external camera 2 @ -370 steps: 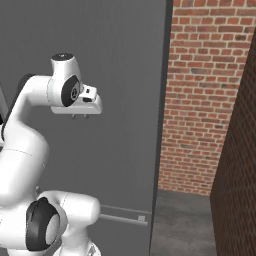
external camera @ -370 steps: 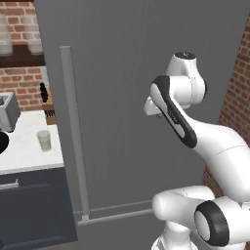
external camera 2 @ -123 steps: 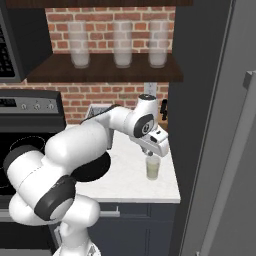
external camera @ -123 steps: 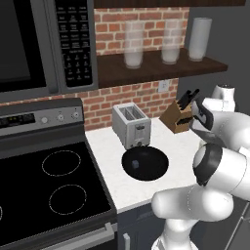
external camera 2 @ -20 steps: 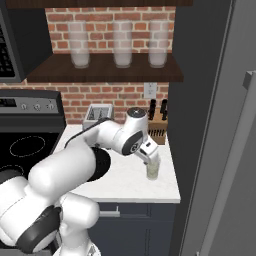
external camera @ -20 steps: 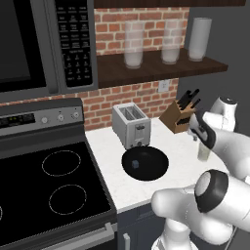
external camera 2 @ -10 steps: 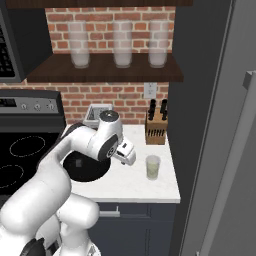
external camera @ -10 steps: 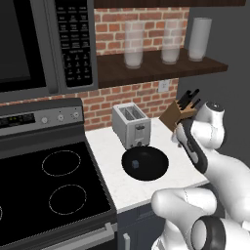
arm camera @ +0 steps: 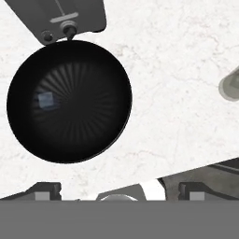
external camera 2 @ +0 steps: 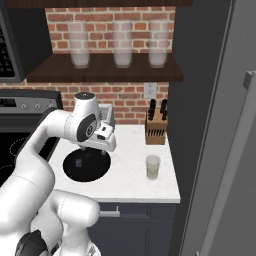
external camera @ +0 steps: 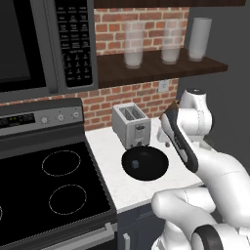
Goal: Grab a lemon wedge from the fridge and one ice cube from the ice bowl, and put them in the glass of lemonade.
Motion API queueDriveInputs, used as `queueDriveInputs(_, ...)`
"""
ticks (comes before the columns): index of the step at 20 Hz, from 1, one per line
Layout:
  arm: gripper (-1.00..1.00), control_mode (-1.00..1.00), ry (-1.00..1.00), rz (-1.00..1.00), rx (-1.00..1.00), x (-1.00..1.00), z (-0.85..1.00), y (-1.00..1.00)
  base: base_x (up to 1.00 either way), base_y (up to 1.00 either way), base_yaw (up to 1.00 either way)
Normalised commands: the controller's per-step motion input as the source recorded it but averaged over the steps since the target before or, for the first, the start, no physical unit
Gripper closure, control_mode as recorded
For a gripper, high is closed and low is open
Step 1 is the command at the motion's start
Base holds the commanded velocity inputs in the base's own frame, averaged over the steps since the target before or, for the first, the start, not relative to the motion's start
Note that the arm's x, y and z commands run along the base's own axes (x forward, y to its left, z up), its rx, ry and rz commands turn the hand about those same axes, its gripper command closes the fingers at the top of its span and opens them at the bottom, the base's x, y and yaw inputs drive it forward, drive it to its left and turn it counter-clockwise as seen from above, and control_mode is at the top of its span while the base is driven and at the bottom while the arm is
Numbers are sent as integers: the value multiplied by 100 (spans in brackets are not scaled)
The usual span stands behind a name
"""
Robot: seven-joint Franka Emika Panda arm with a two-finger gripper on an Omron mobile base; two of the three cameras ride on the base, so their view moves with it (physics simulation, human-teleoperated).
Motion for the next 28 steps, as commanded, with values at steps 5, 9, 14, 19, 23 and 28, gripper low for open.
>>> queueDriveInputs(5, -100, -100, -3, 8, 0, -30, 3, 13, 0, 0, 0)
queueDriveInputs(9, -100, -100, 0, 0, 0, 0, 0, 0, 0, 0, 0)
queueDriveInputs(14, -100, -100, 0, 0, 0, 0, 0, 0, 0, 0, 0)
queueDriveInputs(19, -100, 100, 0, 0, 0, 0, 0, 0, -5, -1, 0)
queueDriveInputs(23, -100, 100, 0, 0, 0, 0, 0, 0, -92, -37, -13)
queueDriveInputs(28, -100, 100, 0, 0, 0, 0, 0, 0, -89, -56, -17)
